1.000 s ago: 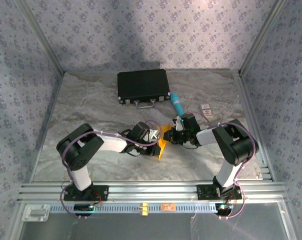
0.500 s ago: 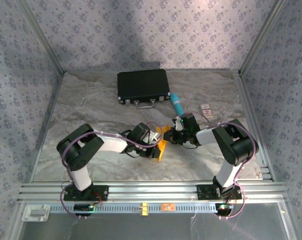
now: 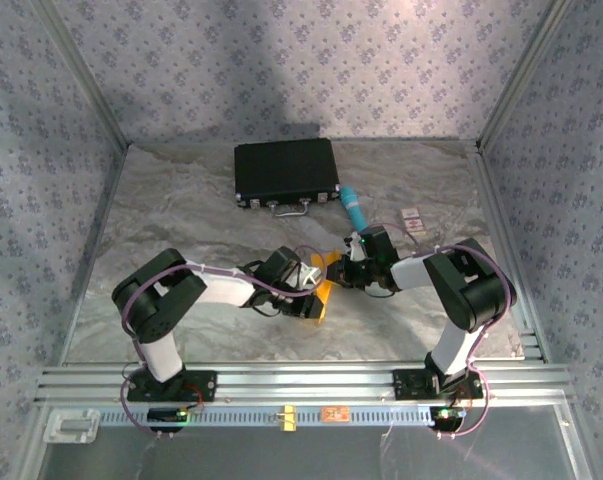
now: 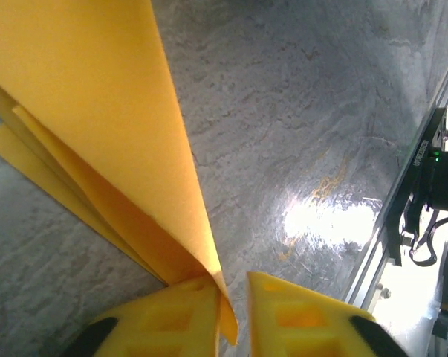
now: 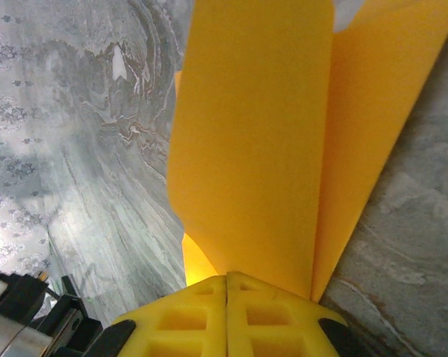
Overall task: Fold a paper plane with a square sheet of paper (pick it up from the middle)
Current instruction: Fold the wing for the fifth time at the center of the table.
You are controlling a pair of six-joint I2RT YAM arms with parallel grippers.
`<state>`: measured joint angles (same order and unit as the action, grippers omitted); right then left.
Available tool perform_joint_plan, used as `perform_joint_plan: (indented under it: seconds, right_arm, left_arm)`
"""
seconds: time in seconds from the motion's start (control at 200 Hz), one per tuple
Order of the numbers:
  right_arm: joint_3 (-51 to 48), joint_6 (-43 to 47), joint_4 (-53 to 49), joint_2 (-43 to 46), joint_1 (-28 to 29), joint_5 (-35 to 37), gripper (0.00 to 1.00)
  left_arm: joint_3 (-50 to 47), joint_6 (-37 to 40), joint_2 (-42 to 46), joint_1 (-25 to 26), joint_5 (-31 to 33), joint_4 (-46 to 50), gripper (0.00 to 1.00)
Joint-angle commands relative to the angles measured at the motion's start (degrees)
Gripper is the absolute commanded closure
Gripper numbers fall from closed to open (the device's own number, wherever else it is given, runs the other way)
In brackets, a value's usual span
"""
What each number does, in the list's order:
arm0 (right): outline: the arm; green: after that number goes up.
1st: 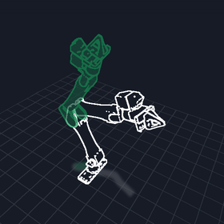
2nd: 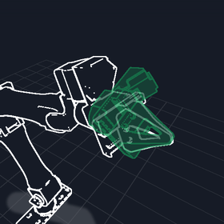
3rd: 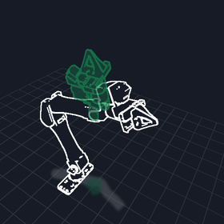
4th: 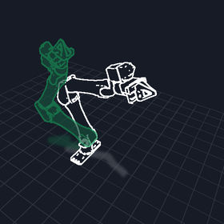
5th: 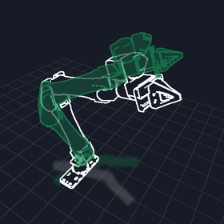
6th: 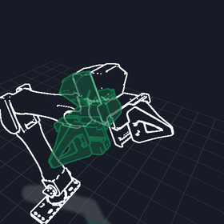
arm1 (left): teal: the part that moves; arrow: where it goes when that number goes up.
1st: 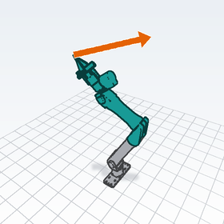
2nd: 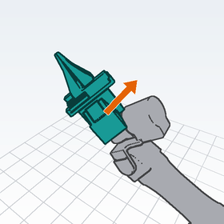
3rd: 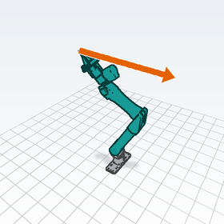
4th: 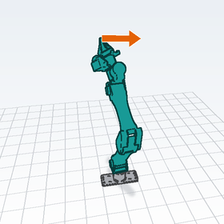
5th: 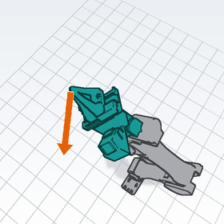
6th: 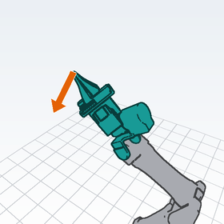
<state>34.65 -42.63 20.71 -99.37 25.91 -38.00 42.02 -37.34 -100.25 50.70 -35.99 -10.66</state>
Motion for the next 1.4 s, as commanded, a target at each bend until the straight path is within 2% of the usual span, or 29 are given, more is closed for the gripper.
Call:
perform_joint_plan:
  seconds: [0.0, 0.095, 0.21, 0.415, 0.545, 0.825, 1.039, 1.274, 1.394]
  right_arm:
    - [-1.39, -0.29, -6.96, -3.46, 0.98, 7.59, 0.93]
    - [-1.66, -1.25, -6.32, -3.35, 1.19, 7.96, 0.93]
    - [-2.7, -3.55, -5.01, -2.36, 1.44, 9.08, 0.93]
    - [-5.43, -8.75, -3.26, 0.84, 2.08, 13.08, 0.93]
    - [-5.88, -10.29, -4.22, 2.64, 2.9, 15.14, 0.94]
    - [-6.31, -11.68, -3.75, 2.98, 3.4, 16.21, 0.94]
    - [-6.15, -11.42, -3.75, 2.56, 3.36, 15.85, 0.93]
    - [-5.91, -11.19, -4.05, 2.31, 3.35, 15.81, 0.93]
    - [-6.18, -11.24, -4.1, 2.56, 3.36, 15.98, 0.93]
  left_arm:
    - [-2.72, 0.01, 3.41, 1.02, 0.98, 3.28, 0.71]
    - [-4.74, -0.62, 7.76, 0.9, 4.9, 3.05, 0.64]
    - [-6.49, -1.42, 13.55, 0.38, 9.7, 3.23, 0.62]
    - [-5.09, -2.03, 17.92, -2.8, 10.61, 3.85, 0.7]
    - [-1.46, -3.13, 15.56, -3.83, 8.58, 3.49, 0.78]
    - [8.27, -5.54, 3.76, -3.69, 1.61, 2.66, 0.98]
    - [9.38, -6.2, -0.61, -3.36, 0.19, 3.09, 0.99]
    - [10.6, -5.87, -3.1, -2.15, -0.31, 3.25, 0.96]
    - [11.85, -3.89, -4.32, -1.62, 0.72, 6.87, 0.95]
